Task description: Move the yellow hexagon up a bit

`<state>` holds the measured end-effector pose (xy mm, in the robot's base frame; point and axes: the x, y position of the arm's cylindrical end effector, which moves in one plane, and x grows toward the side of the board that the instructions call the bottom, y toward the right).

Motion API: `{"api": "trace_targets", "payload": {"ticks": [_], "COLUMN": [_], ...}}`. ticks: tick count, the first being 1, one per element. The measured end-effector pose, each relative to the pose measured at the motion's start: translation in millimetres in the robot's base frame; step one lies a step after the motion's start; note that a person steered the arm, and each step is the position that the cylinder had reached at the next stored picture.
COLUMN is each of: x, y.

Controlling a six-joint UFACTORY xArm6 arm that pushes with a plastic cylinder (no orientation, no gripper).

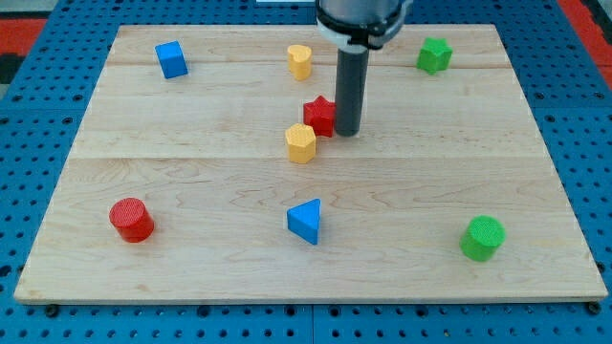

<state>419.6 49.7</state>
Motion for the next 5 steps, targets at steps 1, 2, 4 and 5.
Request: {"api": "trace_targets", "payload": {"ticks": [1, 2, 4, 5], "x": [48.6, 49.5, 30.1, 30.1], "y": [6.6, -34.4, -57.4, -57.4]}}
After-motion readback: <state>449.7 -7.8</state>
